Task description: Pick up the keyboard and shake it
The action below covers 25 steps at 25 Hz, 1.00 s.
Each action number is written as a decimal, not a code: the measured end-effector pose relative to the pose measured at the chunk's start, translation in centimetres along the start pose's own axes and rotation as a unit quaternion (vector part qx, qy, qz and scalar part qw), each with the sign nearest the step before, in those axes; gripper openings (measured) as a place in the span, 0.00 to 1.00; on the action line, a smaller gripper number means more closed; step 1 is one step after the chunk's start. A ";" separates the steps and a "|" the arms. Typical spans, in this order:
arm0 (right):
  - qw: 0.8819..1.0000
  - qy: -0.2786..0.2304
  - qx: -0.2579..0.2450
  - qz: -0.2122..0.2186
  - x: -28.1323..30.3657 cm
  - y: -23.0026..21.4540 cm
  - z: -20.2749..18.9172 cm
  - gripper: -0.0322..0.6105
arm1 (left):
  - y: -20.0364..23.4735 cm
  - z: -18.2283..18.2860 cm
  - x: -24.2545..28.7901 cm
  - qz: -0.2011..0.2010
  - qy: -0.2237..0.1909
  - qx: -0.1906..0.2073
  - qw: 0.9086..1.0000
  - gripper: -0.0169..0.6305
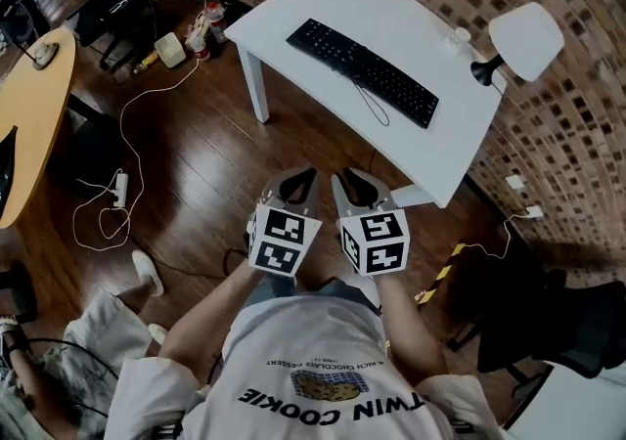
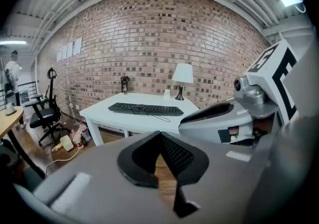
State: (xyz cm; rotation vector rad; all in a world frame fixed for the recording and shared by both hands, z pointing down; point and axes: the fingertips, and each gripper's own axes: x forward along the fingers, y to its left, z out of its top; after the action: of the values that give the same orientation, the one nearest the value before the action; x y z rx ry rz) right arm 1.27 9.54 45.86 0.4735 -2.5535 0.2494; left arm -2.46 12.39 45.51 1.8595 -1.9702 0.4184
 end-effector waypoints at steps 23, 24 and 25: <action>0.994 -0.061 0.066 0.063 -17.4 -6.4 -8.0 0.06 | -20.9 0.3 -1.9 0.049 -0.014 -0.025 0.998 0.04; 0.994 -0.062 0.066 0.063 -17.7 -6.4 -8.1 0.06 | -21.3 0.2 -2.1 0.049 -0.014 -0.024 0.998 0.04; 0.994 -0.062 0.066 0.064 -17.9 -6.3 -8.2 0.06 | -21.5 0.2 -2.2 0.050 -0.013 -0.024 0.998 0.04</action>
State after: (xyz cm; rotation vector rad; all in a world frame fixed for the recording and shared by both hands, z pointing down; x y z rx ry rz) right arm 21.84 10.95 43.80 0.3856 -2.7050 0.4491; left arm 19.04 12.72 43.10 1.7508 -2.0792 0.3739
